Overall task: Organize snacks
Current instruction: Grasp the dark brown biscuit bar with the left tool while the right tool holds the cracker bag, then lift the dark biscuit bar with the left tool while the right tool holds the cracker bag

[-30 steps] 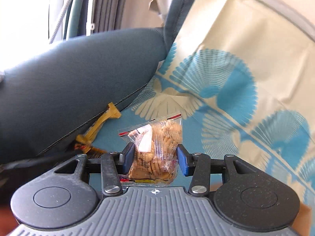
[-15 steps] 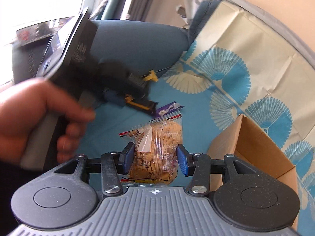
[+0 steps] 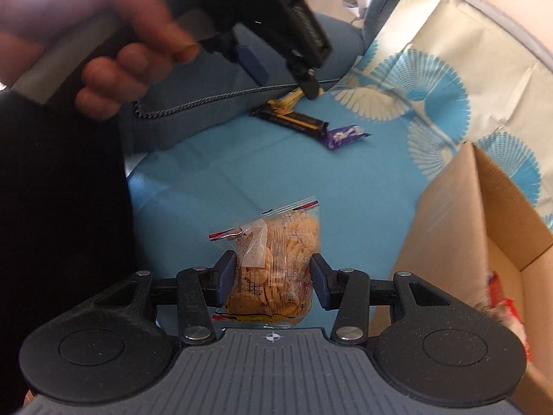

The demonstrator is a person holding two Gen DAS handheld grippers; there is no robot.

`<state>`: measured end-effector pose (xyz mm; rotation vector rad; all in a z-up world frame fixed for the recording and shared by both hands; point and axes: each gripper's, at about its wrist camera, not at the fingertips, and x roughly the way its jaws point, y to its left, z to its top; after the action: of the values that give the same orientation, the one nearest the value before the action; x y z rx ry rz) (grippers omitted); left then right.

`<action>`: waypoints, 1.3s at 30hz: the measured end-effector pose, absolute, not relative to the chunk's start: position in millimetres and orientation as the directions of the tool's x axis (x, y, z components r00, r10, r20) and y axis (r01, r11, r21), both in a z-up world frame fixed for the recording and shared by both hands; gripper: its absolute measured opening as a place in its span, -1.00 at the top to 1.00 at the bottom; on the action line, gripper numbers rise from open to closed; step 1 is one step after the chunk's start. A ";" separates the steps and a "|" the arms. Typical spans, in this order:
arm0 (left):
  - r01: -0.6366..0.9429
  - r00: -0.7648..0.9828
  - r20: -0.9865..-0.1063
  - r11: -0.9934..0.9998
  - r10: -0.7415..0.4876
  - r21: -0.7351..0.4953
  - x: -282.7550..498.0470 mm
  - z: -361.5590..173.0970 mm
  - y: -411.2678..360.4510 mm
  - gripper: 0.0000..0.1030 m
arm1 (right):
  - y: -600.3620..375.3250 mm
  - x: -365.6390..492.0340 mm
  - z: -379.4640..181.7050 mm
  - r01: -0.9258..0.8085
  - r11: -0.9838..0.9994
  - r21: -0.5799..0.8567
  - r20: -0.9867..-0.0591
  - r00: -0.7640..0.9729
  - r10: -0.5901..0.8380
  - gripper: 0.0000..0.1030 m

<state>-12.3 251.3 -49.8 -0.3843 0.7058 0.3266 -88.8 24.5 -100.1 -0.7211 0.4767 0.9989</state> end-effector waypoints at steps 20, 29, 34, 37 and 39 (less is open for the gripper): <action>-0.314 0.589 -0.735 0.933 0.335 0.174 112.0 -105.3 271.3 -0.67 | 36.2 -33.9 -109.1 -0.875 0.458 -0.156 -0.708 0.423 0.566 0.04; -0.285 0.511 -0.837 0.957 0.194 0.048 122.6 -114.1 287.5 -0.45 | 32.6 -24.7 -111.9 -0.879 0.461 -0.125 -0.716 0.402 0.571 0.01; -0.281 0.494 -0.860 0.959 0.126 -0.021 108.1 -104.3 275.7 -0.15 | 33.1 -25.0 -113.3 -0.877 0.465 -0.125 -0.716 0.404 0.570 0.00; -0.276 0.496 -0.864 0.959 0.087 -0.062 90.6 -96.0 261.7 -0.06 | 33.0 -25.0 -113.9 -0.875 0.468 -0.122 -0.715 0.404 0.570 0.00; -0.271 0.498 -0.864 0.960 0.076 -0.071 76.6 -89.7 251.6 -0.01 | 32.4 -24.3 -114.0 -0.873 0.473 -0.116 -0.714 0.404 0.571 0.00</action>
<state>76.6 251.6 -89.7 -0.2078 1.0306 0.2116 -24.3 32.4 -114.0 -0.5268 0.6596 0.9666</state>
